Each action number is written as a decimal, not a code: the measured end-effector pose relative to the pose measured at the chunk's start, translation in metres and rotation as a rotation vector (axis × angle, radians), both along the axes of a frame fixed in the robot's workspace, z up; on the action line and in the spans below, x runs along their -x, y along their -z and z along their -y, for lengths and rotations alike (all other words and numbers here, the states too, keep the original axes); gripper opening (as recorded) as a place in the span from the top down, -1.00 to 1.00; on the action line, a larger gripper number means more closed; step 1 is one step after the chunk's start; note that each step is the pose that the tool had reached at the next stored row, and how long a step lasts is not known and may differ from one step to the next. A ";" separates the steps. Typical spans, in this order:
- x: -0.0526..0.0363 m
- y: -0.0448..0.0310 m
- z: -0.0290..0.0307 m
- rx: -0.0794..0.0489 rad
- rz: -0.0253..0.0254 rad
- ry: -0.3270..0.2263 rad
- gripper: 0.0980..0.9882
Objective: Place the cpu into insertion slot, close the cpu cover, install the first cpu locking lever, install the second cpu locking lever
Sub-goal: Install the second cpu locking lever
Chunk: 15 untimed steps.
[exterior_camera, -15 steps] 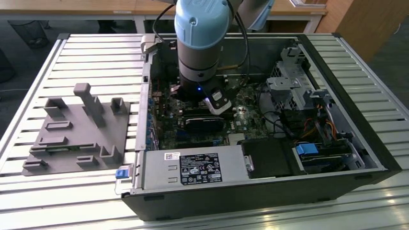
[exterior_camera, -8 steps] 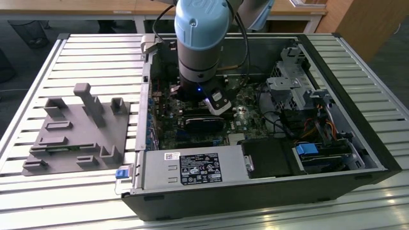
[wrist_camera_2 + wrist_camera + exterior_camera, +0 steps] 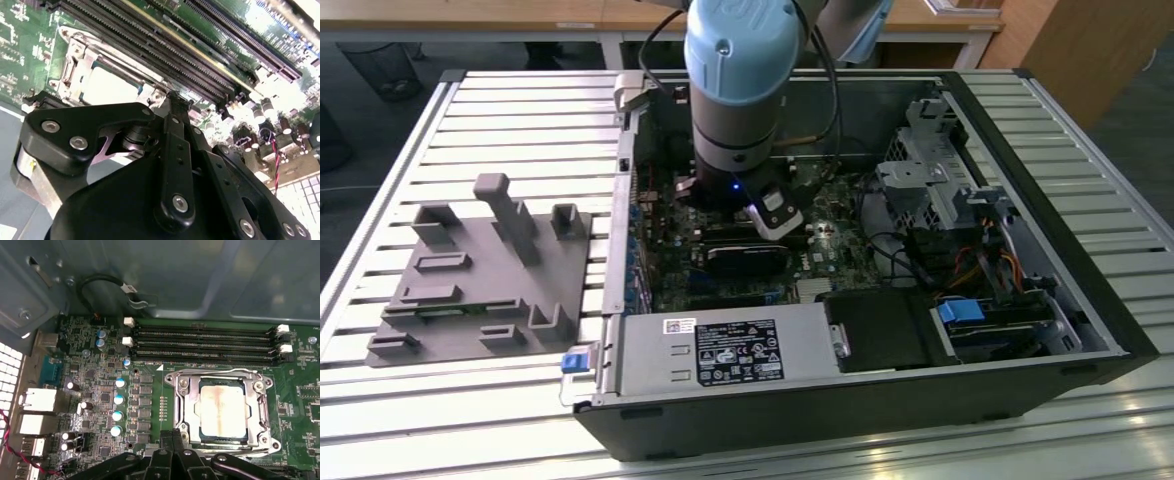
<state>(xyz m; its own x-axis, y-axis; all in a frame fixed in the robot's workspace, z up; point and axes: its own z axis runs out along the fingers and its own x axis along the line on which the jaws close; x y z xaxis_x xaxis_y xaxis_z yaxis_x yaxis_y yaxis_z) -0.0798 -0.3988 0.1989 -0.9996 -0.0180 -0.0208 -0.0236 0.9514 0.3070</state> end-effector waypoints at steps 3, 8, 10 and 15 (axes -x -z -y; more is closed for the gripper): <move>0.0000 -0.0054 0.0000 -0.005 -0.0001 0.000 0.98; 0.0000 -0.0166 0.0000 -0.010 -0.0001 0.000 0.98; 0.0000 -0.0215 0.0000 -0.011 -0.0001 0.000 0.98; -0.0002 -0.0334 0.0000 -0.014 -0.0001 0.000 0.98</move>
